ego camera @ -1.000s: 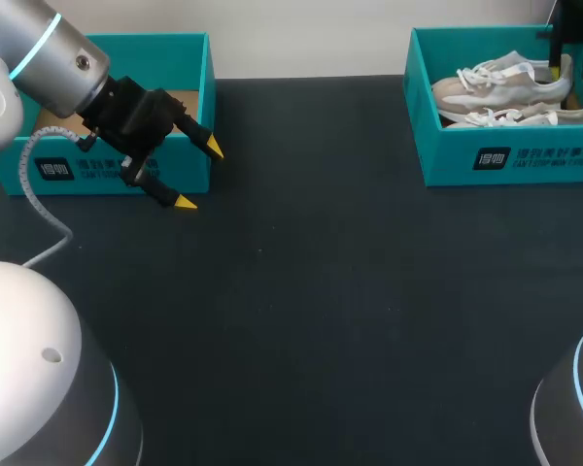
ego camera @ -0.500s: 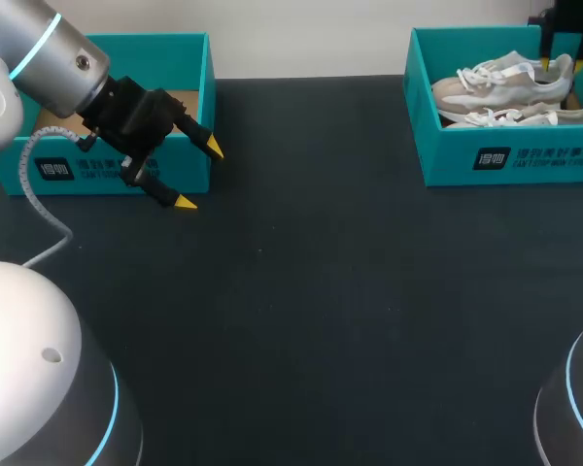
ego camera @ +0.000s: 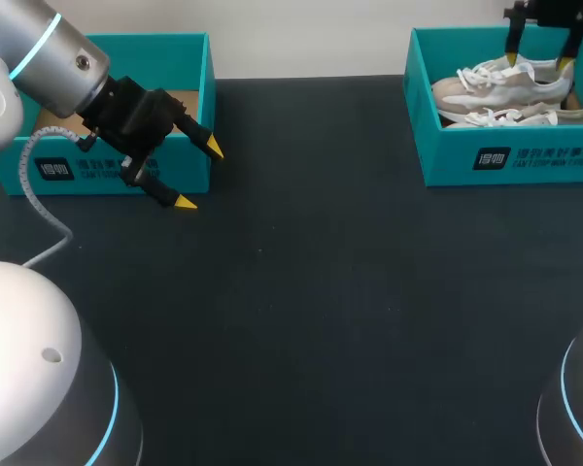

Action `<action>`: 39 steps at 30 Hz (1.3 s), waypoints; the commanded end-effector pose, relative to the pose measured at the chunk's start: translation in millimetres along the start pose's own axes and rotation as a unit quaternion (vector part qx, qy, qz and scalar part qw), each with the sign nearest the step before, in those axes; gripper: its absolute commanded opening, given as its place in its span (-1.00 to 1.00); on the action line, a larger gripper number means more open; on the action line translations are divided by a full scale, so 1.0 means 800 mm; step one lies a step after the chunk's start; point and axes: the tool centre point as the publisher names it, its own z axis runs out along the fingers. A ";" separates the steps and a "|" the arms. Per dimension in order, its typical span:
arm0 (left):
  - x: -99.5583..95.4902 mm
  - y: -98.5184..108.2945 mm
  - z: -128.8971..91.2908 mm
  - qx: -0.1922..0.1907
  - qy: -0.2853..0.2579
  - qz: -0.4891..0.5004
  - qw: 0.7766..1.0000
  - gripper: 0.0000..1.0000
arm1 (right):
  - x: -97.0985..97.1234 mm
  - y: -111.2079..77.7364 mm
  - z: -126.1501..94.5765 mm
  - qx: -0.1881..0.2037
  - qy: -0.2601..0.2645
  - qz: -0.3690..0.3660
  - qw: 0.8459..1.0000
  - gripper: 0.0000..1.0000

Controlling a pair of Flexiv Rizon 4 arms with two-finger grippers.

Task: Take the shoe out of the shoebox, open the shoe tongue, remove and reinsert the insole, then place the shoe into the shoebox

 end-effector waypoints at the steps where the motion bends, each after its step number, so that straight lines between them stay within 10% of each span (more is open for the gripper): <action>1: 0.000 0.000 0.000 -0.001 0.001 0.000 1.000 1.00 | 0.008 -0.041 -0.009 -0.068 -0.006 -0.003 0.998 0.68; 4: 0.000 0.000 0.000 -0.001 0.001 0.000 1.000 1.00 | 0.015 -0.056 -0.014 -0.063 -0.003 0.013 0.998 1.00; 20: -0.006 -0.002 -0.014 -0.036 -0.061 -0.097 0.993 1.00 | 0.018 -0.062 -0.019 -0.064 -0.007 0.023 0.998 1.00; 26: -0.022 0.007 -0.052 -0.126 -0.176 -0.325 0.920 1.00 | 0.018 -0.065 -0.019 -0.063 0.000 0.020 0.998 1.00; 35: -0.041 0.056 -0.076 -0.207 -0.308 -0.500 0.783 1.00 | 0.034 -0.131 -0.016 -0.034 0.007 -0.003 0.999 1.00; 39: -0.043 0.058 -0.079 -0.203 -0.313 -0.508 0.776 1.00 | 0.038 -0.165 -0.019 -0.023 0.019 0.000 1.000 1.00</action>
